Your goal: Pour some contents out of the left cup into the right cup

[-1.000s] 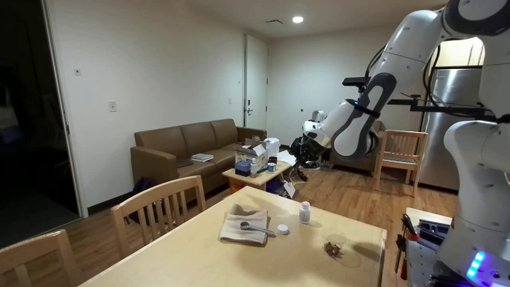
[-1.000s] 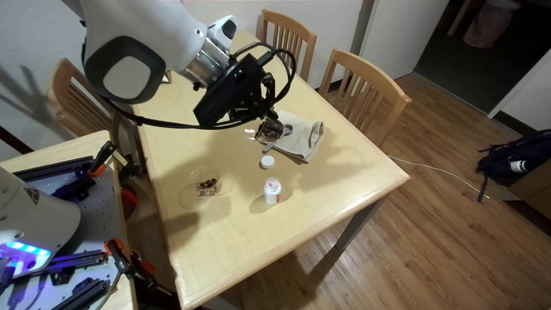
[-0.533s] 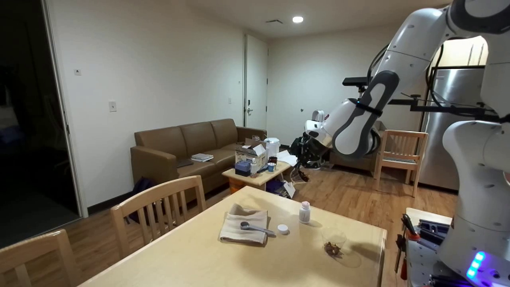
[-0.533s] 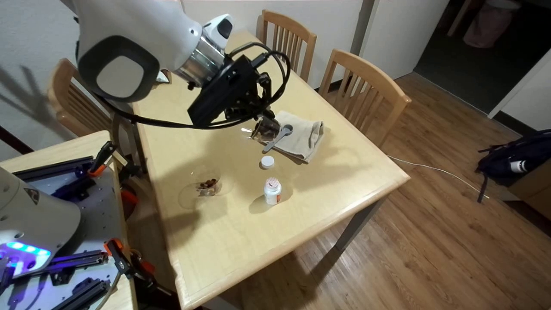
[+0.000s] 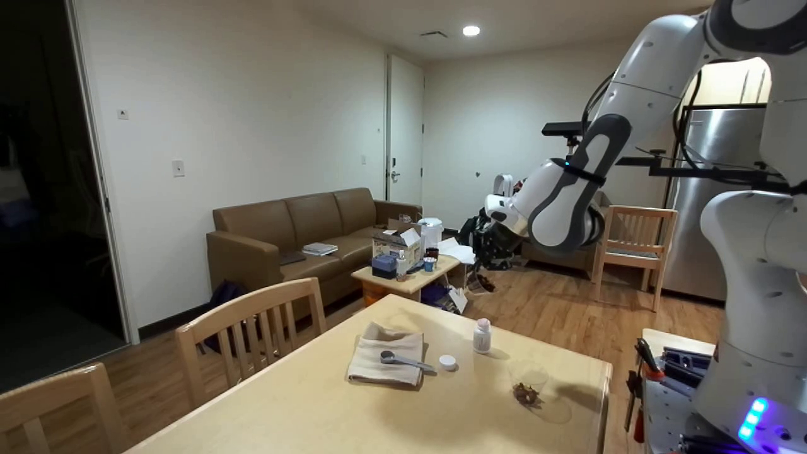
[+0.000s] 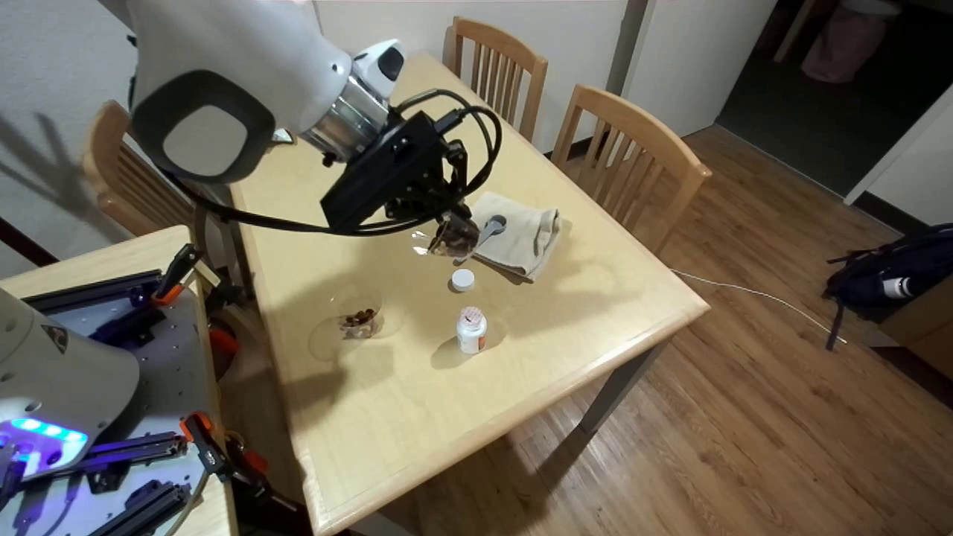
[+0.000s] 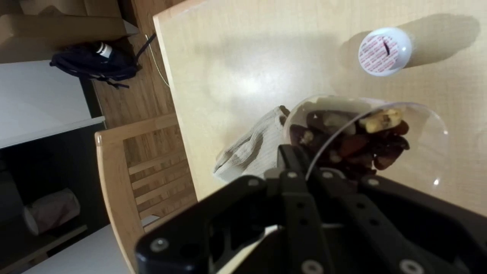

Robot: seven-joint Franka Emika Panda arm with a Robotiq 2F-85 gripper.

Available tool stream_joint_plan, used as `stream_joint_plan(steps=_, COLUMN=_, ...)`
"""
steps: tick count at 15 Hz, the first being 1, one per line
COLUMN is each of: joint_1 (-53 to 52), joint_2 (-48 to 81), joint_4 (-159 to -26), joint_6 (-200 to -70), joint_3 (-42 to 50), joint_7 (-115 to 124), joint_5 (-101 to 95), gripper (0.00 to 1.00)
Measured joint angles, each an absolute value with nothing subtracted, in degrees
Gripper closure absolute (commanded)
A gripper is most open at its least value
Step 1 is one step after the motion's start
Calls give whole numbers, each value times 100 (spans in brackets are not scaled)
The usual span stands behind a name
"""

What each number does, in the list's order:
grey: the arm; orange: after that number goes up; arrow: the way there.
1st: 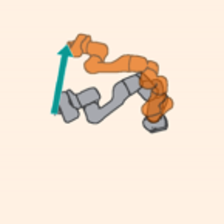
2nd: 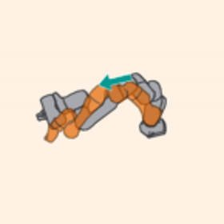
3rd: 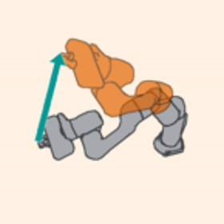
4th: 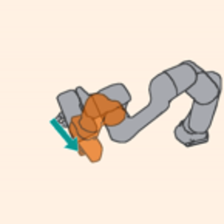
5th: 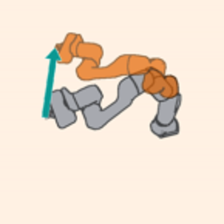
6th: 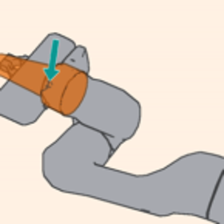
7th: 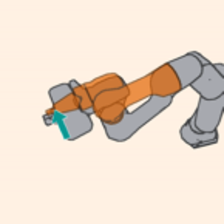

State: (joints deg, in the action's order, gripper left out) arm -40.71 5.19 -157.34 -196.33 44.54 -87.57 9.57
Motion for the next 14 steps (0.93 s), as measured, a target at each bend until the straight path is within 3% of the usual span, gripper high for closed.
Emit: stream_joint_plan(steps=14, joint_1=-4091, joint_2=522, joint_4=-15907, joint_6=-19618, joint_3=4293, joint_7=-8800, joint_5=758, gripper=96)
